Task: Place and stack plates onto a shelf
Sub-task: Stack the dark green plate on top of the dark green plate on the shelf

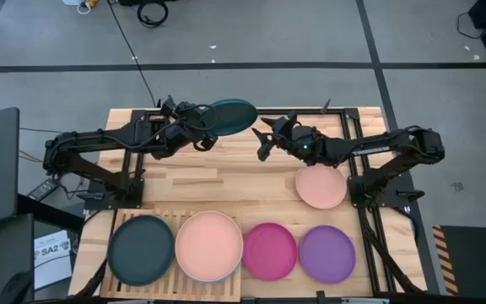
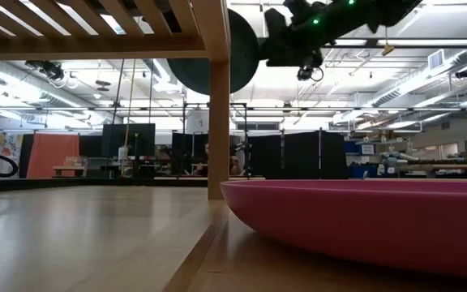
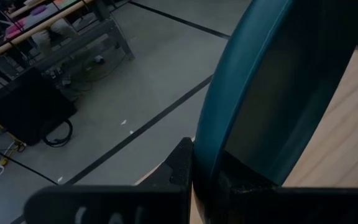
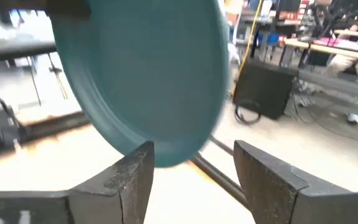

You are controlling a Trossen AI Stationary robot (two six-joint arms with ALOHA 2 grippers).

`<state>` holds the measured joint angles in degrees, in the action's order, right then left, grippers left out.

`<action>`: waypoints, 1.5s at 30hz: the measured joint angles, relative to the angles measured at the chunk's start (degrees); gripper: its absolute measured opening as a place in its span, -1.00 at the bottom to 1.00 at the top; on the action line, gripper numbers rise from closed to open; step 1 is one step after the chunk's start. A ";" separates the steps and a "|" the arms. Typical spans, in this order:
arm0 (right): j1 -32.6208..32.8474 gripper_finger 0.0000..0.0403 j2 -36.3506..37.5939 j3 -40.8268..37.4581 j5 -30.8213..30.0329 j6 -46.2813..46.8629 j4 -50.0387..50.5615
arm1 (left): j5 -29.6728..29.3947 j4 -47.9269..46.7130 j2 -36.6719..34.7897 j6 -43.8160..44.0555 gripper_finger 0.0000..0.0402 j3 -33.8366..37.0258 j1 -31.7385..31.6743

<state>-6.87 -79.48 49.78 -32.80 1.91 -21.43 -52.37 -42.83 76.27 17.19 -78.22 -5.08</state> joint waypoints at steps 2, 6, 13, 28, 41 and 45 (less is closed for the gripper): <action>0.00 0.12 2.09 0.00 0.00 0.00 5.10 | 0.01 -0.11 0.00 0.00 -0.88 0.00 0.00; 0.00 0.12 6.33 0.00 0.00 0.02 15.39 | 0.11 -0.38 0.00 0.00 -0.88 0.00 0.00; 0.00 0.12 12.79 0.00 -0.01 3.56 32.29 | 7.56 -0.35 -0.02 0.06 -0.88 0.00 0.00; 0.00 0.12 14.12 -0.07 5.19 12.09 48.80 | 40.18 2.28 -0.02 0.17 -0.88 -1.17 0.02; -0.02 0.12 11.63 -0.07 5.90 12.02 48.50 | 62.04 -12.29 -0.11 9.35 -0.88 -14.92 0.96; -0.04 0.12 11.20 -0.07 5.92 11.98 48.54 | 64.18 -20.54 -0.15 12.26 -0.88 -18.77 2.22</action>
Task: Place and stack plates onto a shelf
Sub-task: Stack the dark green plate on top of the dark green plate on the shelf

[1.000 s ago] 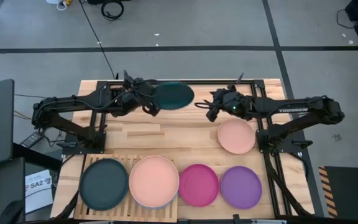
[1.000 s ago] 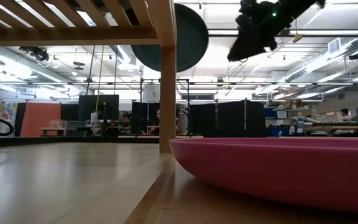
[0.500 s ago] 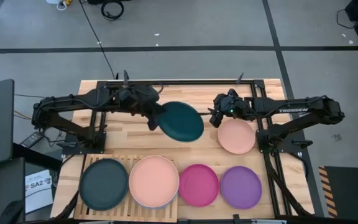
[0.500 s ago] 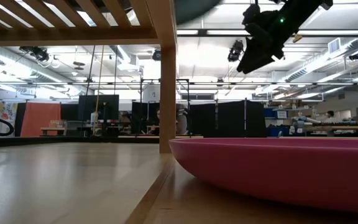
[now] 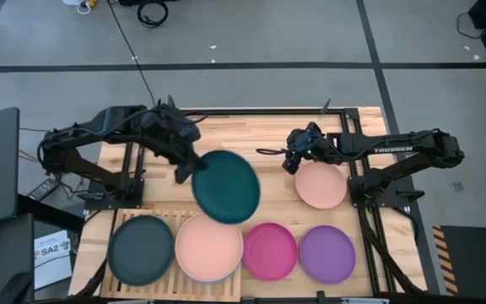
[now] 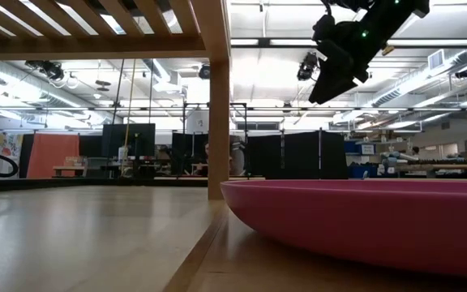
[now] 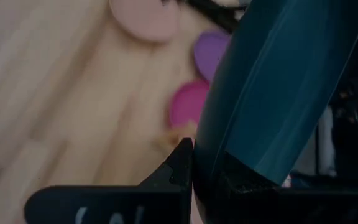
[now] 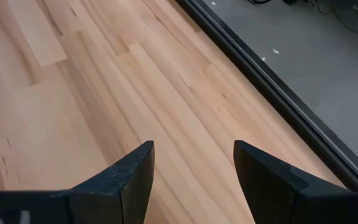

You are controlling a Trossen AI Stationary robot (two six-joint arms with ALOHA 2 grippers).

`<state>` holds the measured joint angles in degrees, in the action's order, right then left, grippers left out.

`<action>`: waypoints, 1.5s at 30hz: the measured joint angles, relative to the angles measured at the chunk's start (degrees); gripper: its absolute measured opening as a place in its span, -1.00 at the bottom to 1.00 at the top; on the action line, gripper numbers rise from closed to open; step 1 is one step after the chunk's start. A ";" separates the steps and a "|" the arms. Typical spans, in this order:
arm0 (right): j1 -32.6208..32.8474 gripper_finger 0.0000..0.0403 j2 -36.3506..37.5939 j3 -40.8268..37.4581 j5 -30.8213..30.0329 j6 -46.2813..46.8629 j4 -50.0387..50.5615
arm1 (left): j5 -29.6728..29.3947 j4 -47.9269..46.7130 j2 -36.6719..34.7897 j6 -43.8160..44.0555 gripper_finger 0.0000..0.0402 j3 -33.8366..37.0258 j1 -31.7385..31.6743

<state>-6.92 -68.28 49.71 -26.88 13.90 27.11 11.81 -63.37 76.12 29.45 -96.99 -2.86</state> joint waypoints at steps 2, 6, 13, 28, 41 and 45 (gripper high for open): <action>0.00 0.12 -0.03 0.00 0.00 -0.03 0.04 | 1.53 -5.02 0.01 1.33 -0.88 -1.65 0.91; 0.00 0.12 -0.05 0.00 0.00 -0.03 0.00 | 5.06 -13.27 -0.02 3.29 -0.88 -2.71 3.49; 0.00 0.12 -0.05 0.00 0.00 0.05 0.00 | 7.55 -26.85 -0.21 3.48 -0.88 -2.39 11.75; 0.01 0.12 -0.05 0.00 0.03 0.08 -0.17 | 7.37 -26.63 -0.91 11.86 -0.88 -1.62 29.91; 0.00 0.12 -0.05 0.00 0.05 0.08 -0.28 | 0.45 -26.55 -4.50 20.02 -0.88 -1.17 37.18; 0.00 0.12 -0.05 0.00 0.05 0.04 -0.28 | 0.91 -26.63 -6.43 23.61 -0.88 3.13 38.40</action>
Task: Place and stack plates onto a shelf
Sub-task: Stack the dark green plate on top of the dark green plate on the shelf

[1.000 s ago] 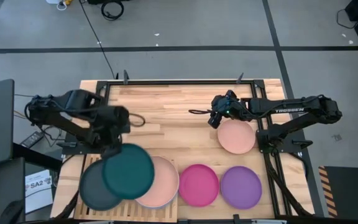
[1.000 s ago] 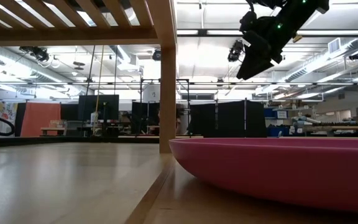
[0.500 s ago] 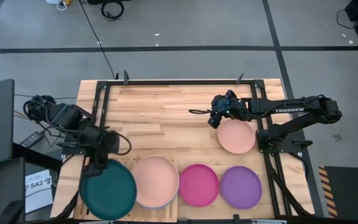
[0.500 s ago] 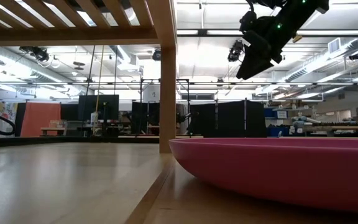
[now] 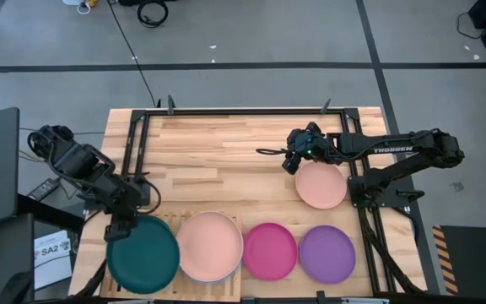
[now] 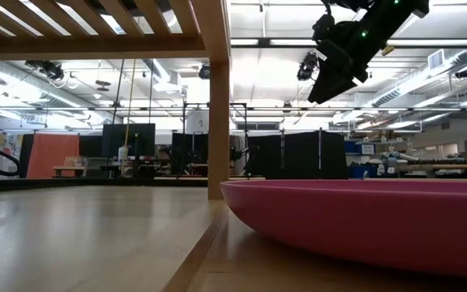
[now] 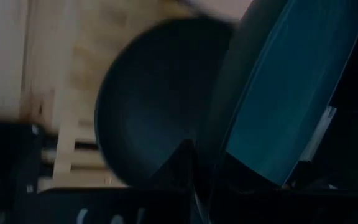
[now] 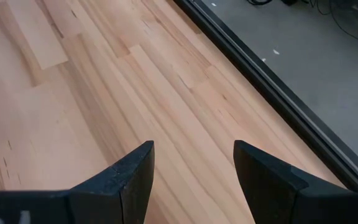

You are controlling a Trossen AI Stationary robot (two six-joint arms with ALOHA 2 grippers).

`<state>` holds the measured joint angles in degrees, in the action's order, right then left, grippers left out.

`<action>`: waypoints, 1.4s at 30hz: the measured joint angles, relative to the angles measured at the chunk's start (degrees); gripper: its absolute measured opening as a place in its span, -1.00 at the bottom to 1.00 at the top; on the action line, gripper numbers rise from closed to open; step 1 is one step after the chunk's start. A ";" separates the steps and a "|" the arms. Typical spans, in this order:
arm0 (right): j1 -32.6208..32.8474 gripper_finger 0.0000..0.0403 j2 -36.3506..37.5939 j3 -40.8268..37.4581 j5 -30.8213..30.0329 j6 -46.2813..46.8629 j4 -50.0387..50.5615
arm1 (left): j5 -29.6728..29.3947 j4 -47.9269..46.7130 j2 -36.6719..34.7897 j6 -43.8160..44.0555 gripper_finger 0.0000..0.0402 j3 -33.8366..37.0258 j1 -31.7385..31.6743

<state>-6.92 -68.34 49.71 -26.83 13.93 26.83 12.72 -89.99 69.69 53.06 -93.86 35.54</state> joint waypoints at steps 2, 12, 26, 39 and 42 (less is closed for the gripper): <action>0.00 0.12 0.00 0.00 0.00 -0.02 0.00 | 1.95 -0.03 -1.28 0.74 -0.88 3.12 0.65; 0.00 0.12 0.00 0.00 0.00 -0.09 -0.13 | 3.63 -0.07 -7.19 0.79 -0.88 13.21 1.41; 0.00 0.12 0.00 0.00 0.00 0.04 -0.15 | 0.40 -0.01 -7.87 9.38 -0.87 13.74 1.41; 0.00 0.12 0.00 0.00 0.00 0.07 -0.15 | -2.81 0.01 -7.87 12.20 -0.54 13.74 1.39; 0.00 0.12 0.00 0.00 0.00 0.07 -0.15 | -2.81 0.00 -7.87 12.39 -0.44 13.74 1.41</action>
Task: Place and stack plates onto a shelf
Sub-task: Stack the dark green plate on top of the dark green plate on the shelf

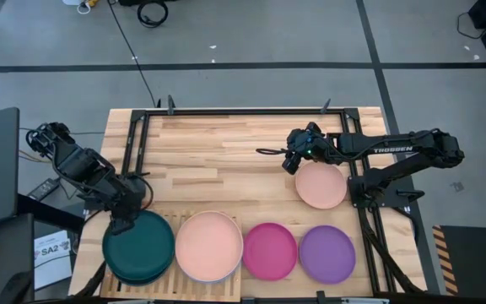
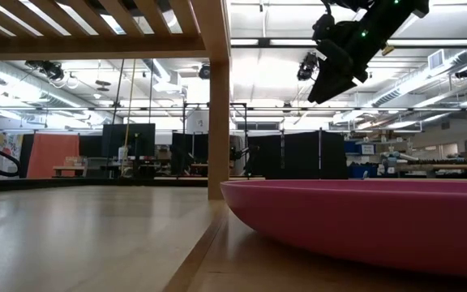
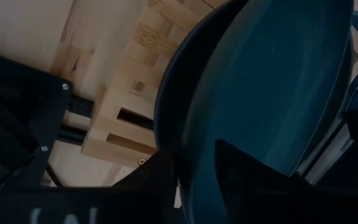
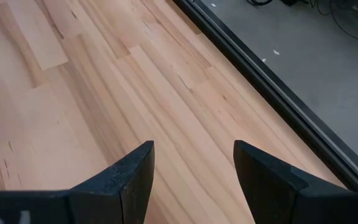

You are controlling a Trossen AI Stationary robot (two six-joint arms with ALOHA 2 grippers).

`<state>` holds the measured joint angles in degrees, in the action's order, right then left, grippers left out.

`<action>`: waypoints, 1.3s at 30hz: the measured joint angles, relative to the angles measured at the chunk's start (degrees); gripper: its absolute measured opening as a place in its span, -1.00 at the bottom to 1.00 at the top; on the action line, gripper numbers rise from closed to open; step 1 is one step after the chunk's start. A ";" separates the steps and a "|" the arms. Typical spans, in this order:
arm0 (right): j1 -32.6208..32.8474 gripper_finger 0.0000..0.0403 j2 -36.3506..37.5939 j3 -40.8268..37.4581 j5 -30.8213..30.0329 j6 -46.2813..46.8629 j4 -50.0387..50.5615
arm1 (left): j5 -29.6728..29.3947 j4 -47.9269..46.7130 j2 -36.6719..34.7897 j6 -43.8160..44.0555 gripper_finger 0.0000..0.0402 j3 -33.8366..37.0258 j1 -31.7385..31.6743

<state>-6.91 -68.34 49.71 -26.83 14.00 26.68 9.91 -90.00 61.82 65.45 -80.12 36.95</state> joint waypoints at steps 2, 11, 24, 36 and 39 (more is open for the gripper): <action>0.00 0.12 0.00 0.00 0.00 0.00 0.00 | 0.00 0.00 0.00 0.00 -0.39 0.00 0.00; 0.01 0.12 0.00 0.00 0.00 0.00 0.00 | -1.31 0.00 0.02 0.07 -0.20 0.00 -0.02; 0.00 0.12 0.00 0.00 0.00 0.00 0.00 | 7.09 -0.03 0.02 0.02 -0.19 0.00 0.00; 0.00 0.12 0.00 0.00 0.00 0.00 0.00 | 3.44 0.00 -0.38 -3.80 -0.19 0.00 0.00; 0.01 0.12 0.00 0.00 0.00 0.00 0.02 | 3.32 0.00 -0.79 -4.15 -0.19 -0.02 -0.01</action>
<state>-6.90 -68.34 49.71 -26.83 14.00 26.70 13.23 -90.00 61.04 61.30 -80.14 36.94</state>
